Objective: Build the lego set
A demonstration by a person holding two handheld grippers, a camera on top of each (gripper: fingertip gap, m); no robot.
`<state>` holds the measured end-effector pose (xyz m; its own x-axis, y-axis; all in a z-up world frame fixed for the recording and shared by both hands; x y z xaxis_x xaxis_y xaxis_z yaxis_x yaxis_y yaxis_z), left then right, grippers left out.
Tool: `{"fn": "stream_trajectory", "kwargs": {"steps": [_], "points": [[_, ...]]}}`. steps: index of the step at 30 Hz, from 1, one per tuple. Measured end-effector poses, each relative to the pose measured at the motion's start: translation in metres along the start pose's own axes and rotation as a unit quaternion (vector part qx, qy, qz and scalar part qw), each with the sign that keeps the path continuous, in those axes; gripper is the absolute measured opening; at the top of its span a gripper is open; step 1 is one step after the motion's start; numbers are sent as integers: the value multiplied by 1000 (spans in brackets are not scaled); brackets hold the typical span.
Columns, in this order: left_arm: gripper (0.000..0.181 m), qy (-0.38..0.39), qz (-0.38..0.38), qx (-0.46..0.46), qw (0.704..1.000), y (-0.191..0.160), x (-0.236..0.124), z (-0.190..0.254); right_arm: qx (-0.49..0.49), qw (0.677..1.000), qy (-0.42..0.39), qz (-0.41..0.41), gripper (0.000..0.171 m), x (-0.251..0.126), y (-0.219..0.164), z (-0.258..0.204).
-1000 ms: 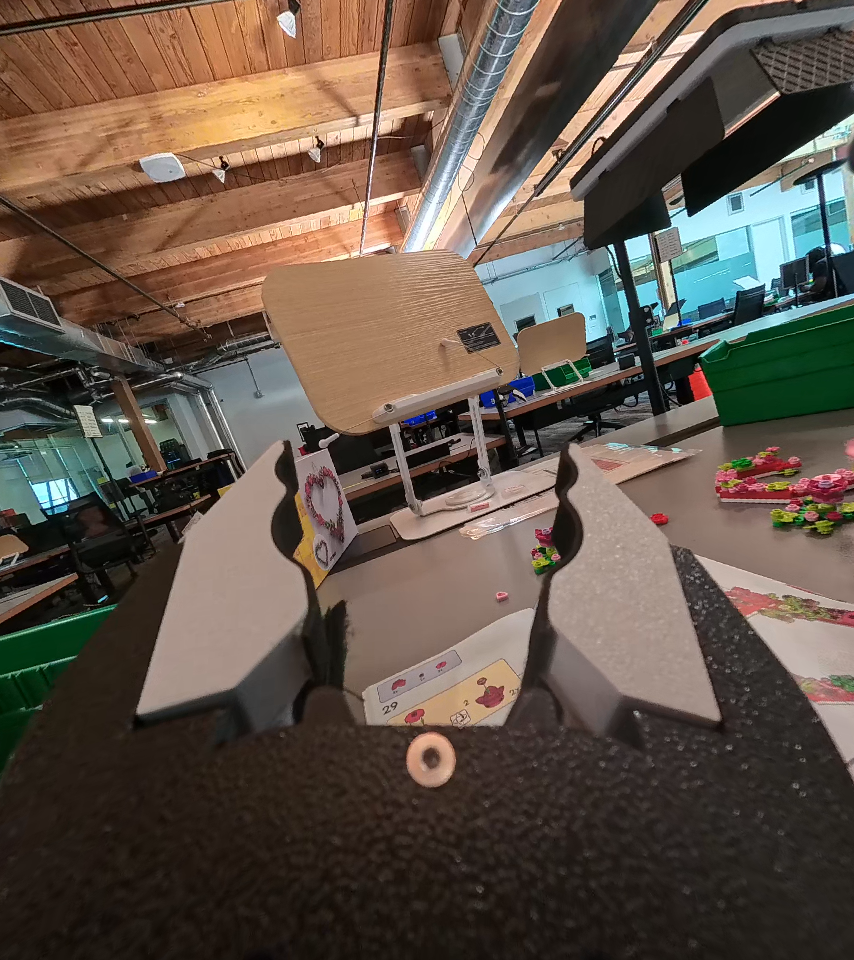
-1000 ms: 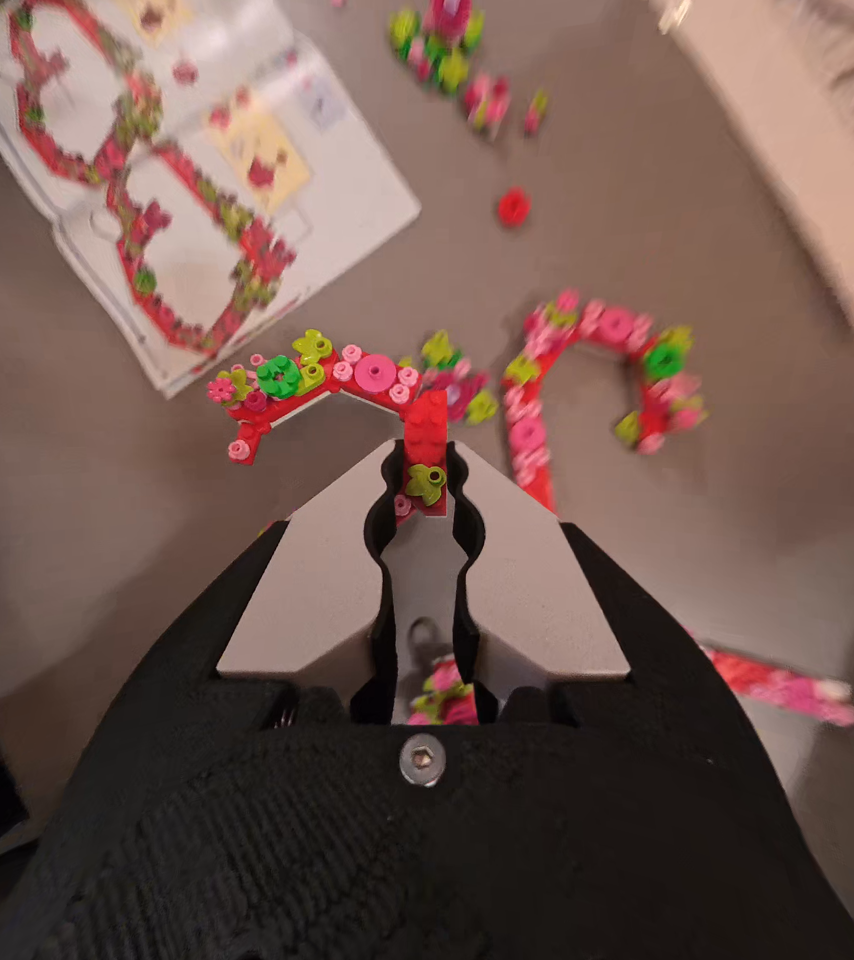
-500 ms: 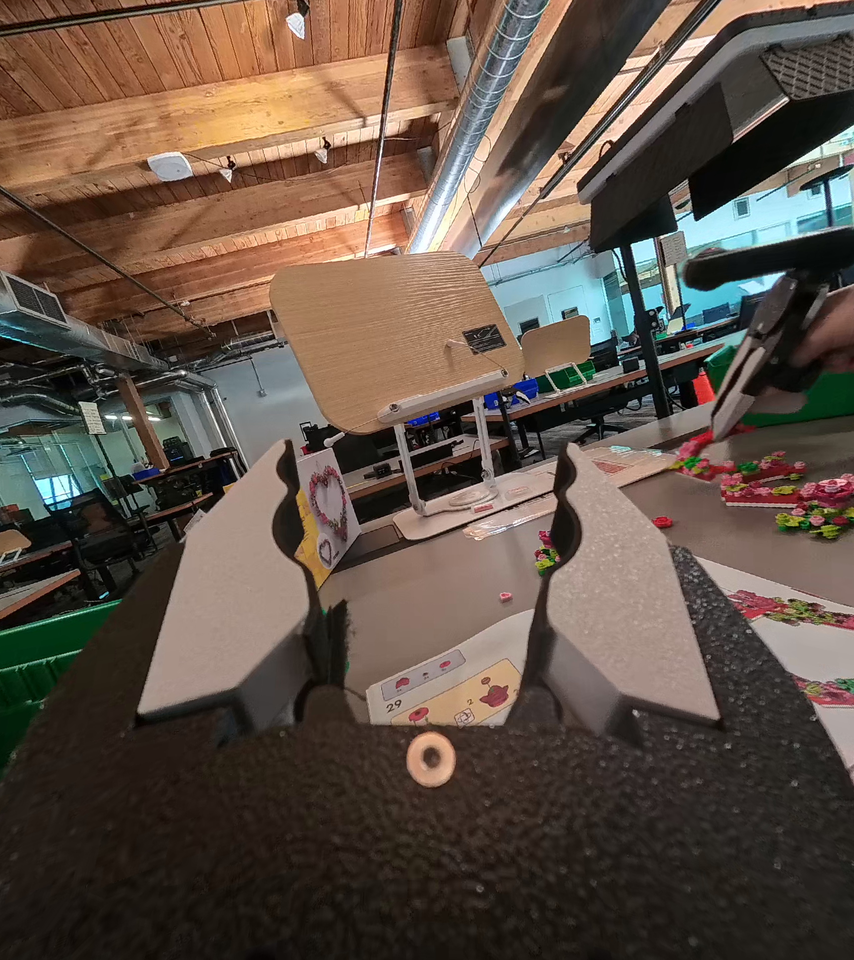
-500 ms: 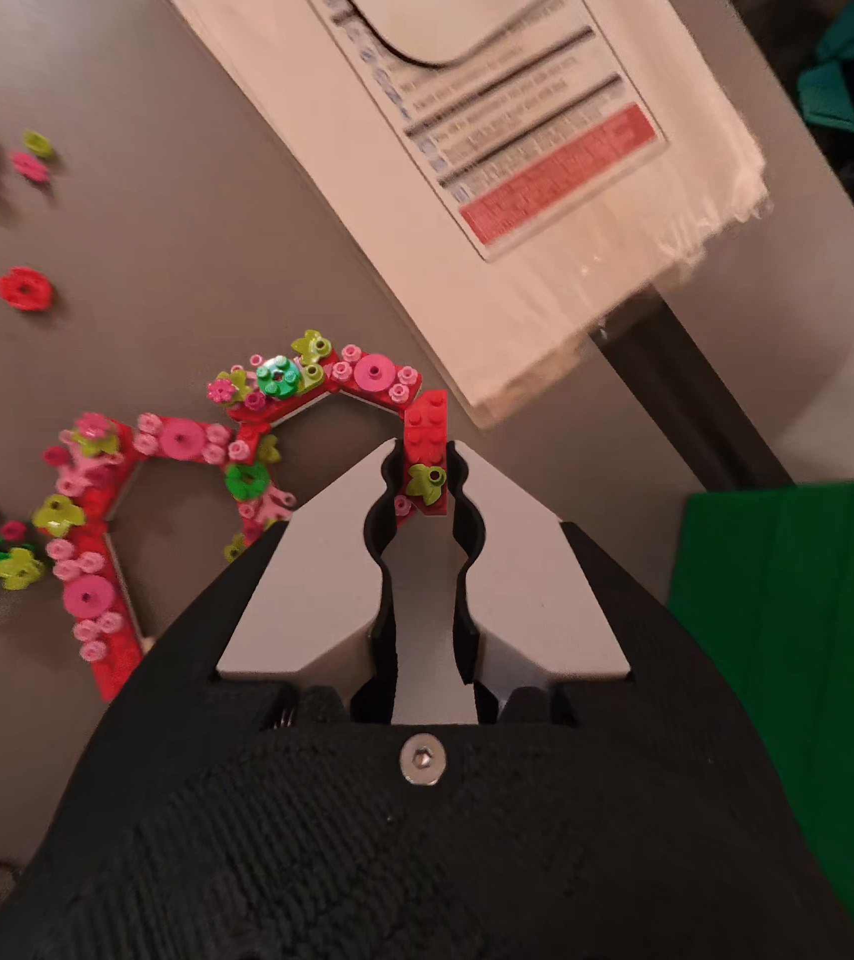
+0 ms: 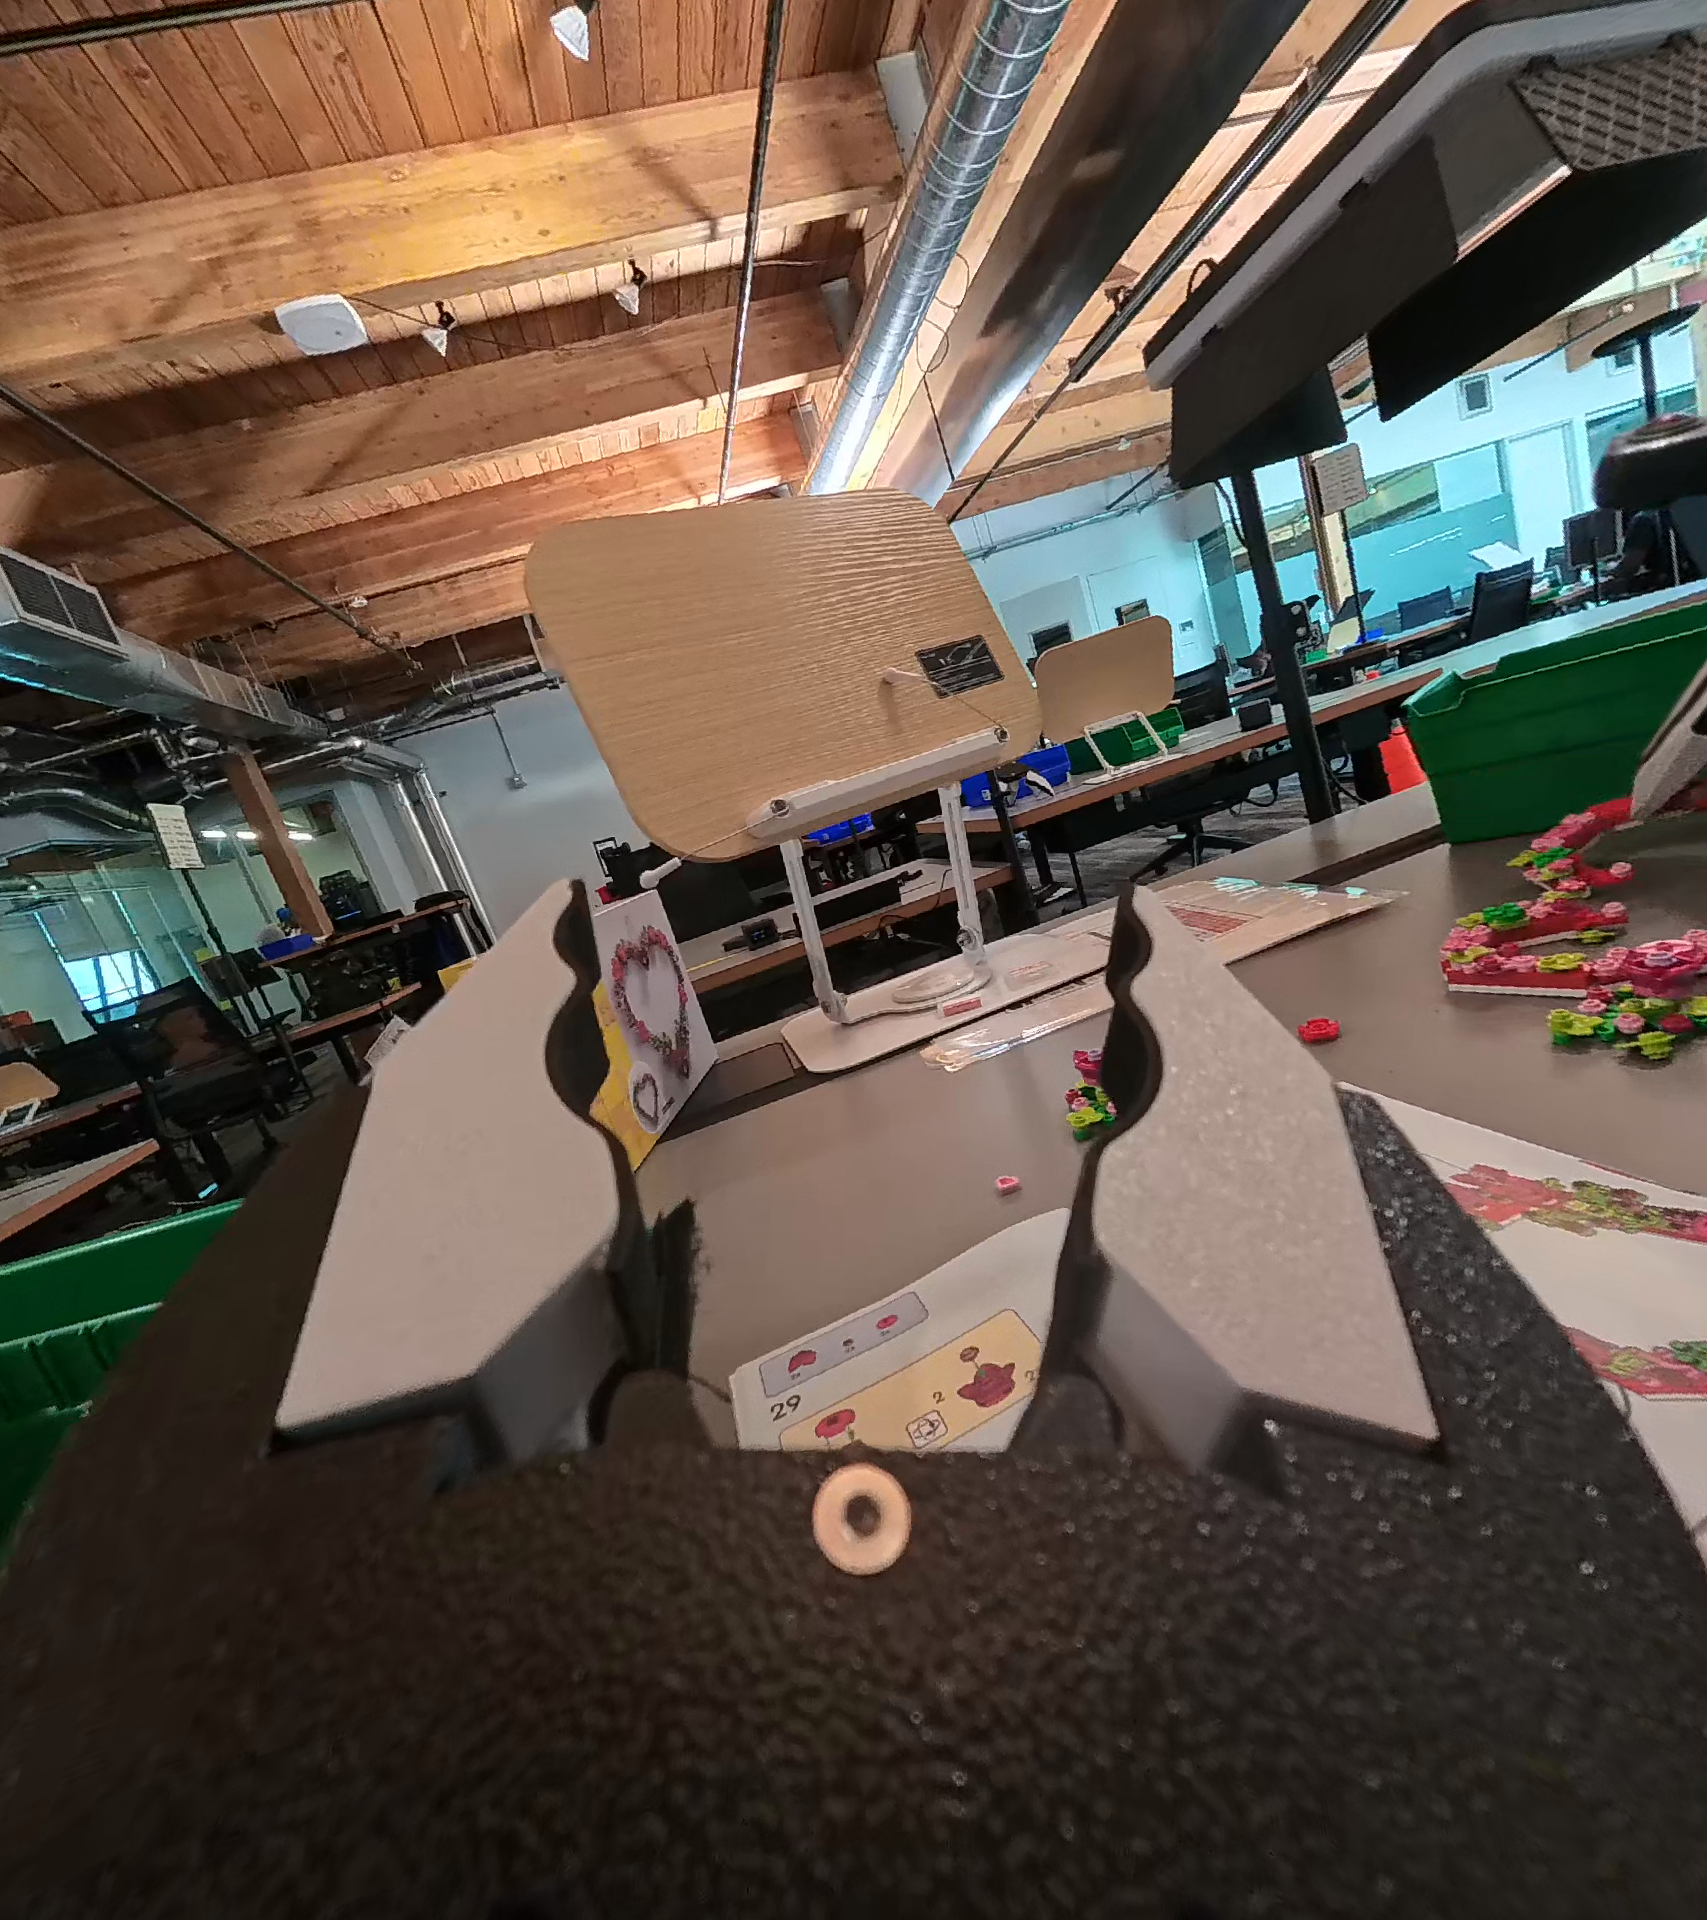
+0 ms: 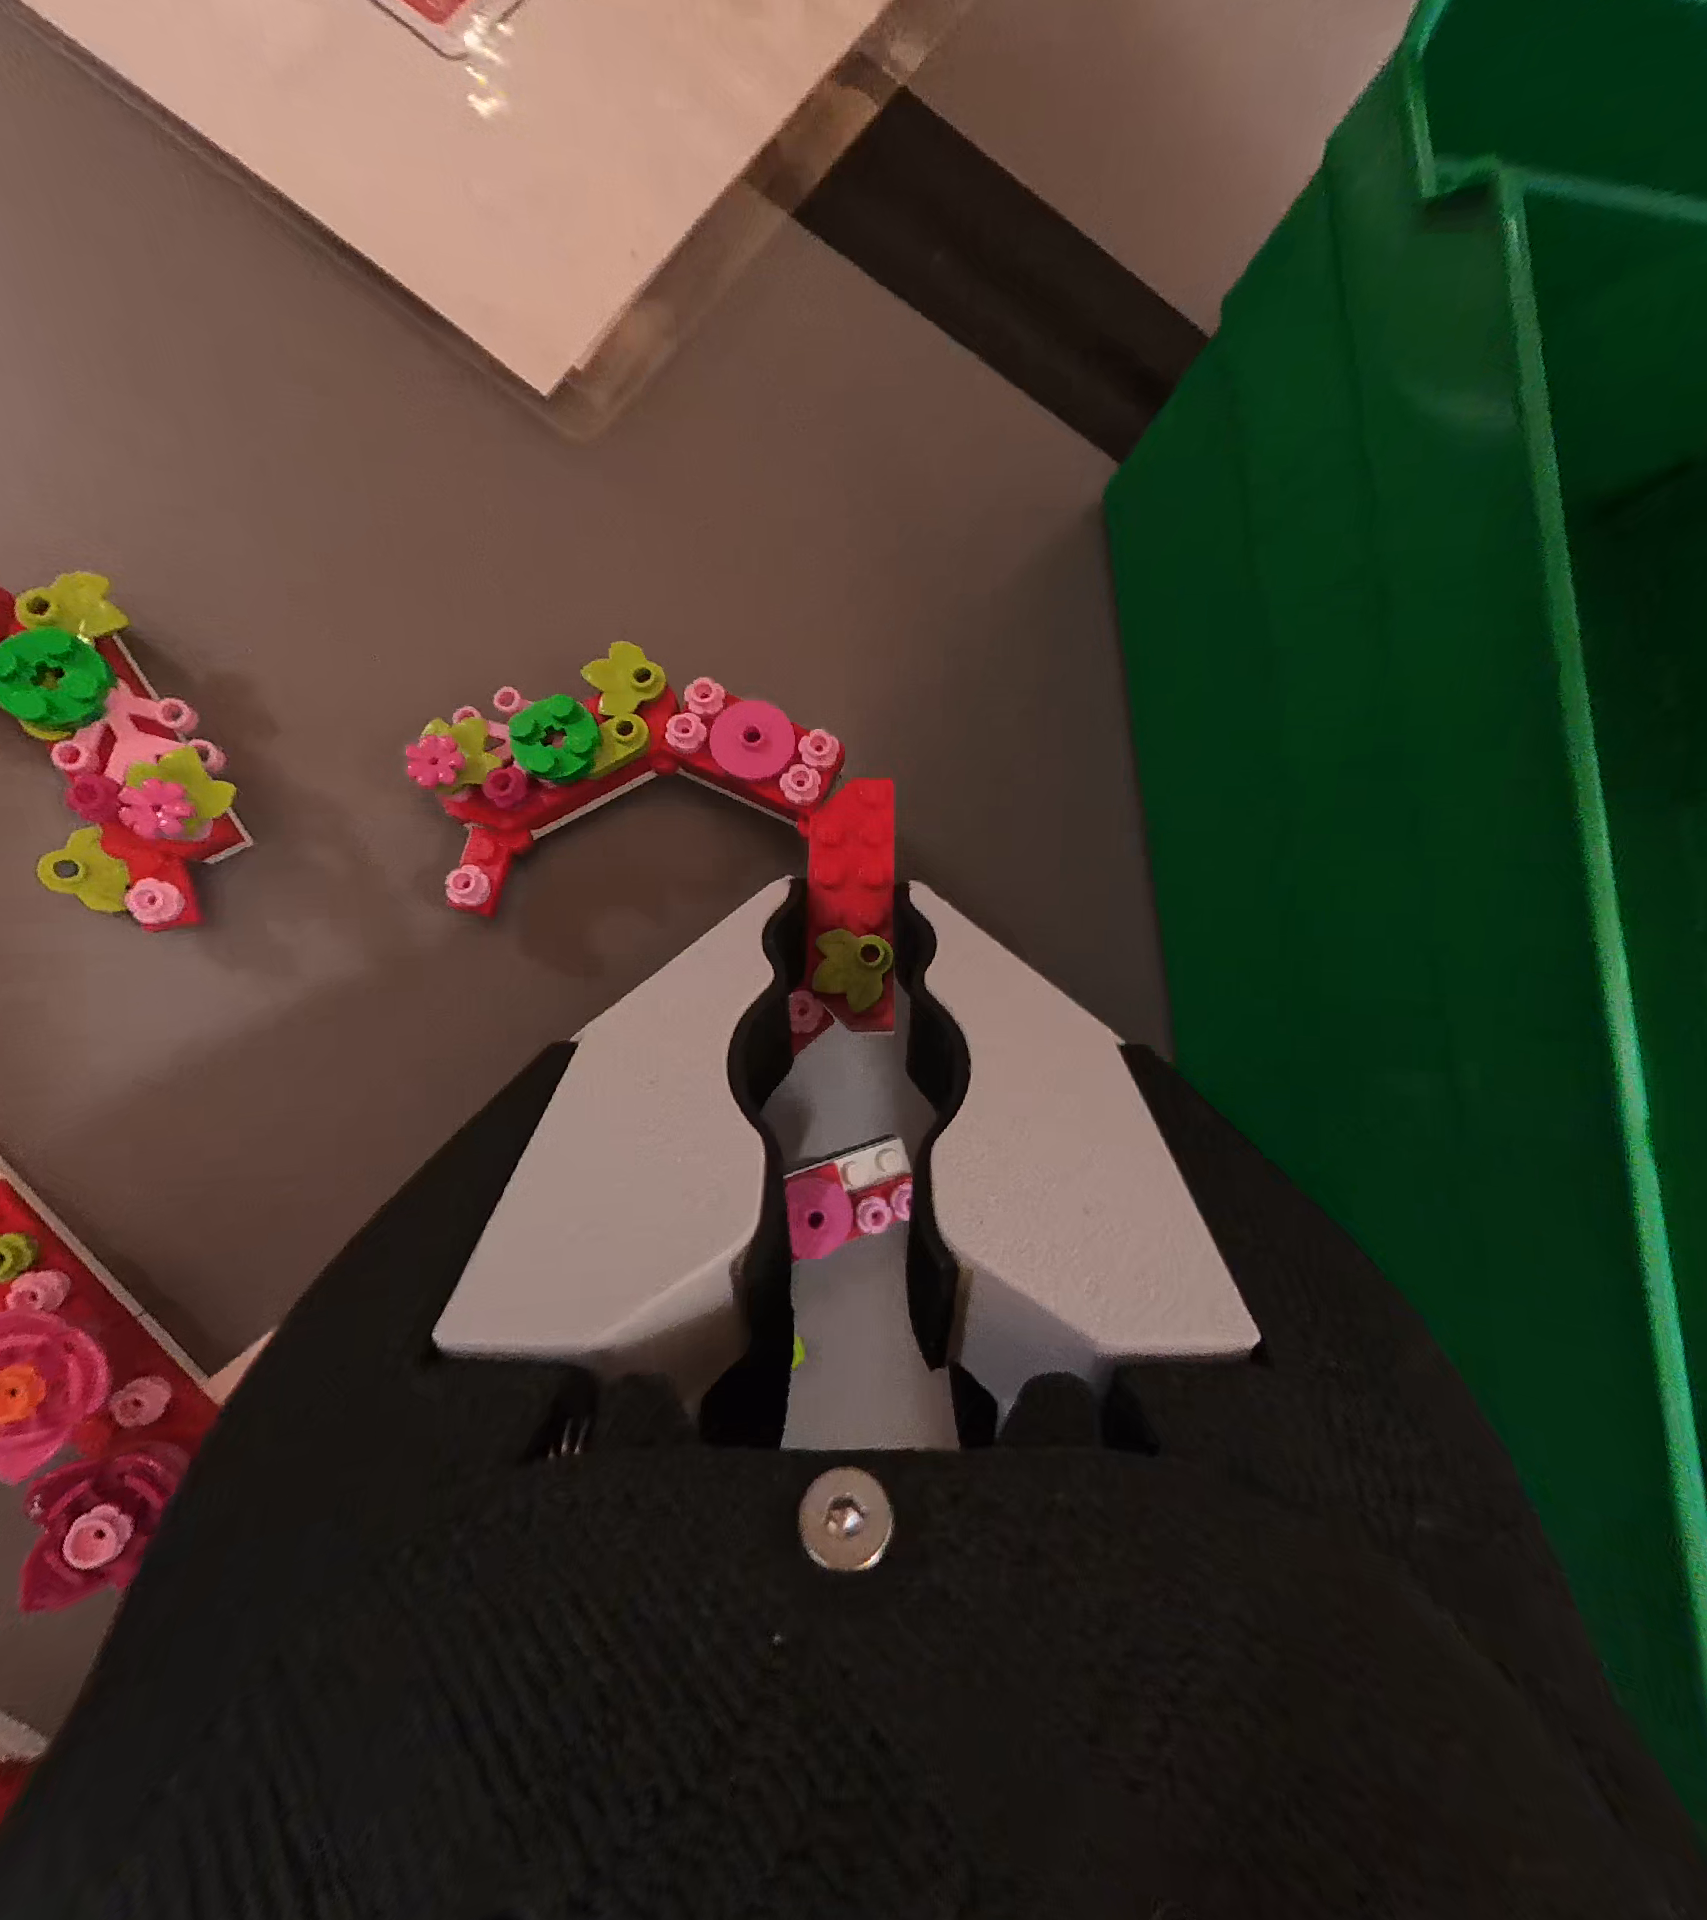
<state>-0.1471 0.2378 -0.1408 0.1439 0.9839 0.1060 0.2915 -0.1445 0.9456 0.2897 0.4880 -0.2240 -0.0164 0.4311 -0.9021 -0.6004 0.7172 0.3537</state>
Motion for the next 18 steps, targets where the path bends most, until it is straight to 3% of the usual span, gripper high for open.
{"fn": "stream_trajectory", "kwargs": {"steps": [18], "points": [[96, 1, -2, -8, 1000, -1, 0, -2, 32, 999, 21, -23, 20, 5, -15, -20]]}}
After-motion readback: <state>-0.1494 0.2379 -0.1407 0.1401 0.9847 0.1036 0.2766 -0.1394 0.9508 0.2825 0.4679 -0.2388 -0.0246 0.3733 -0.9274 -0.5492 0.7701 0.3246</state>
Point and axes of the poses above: each gripper's, where its closed fingertips meet, x out along the fingers, y out of its top, z = x × y across the jaws, the point moved 4 cm from there along -x, back along the fingers, and after that the axes turned 15 degrees about -z, right-handed, at the moved point
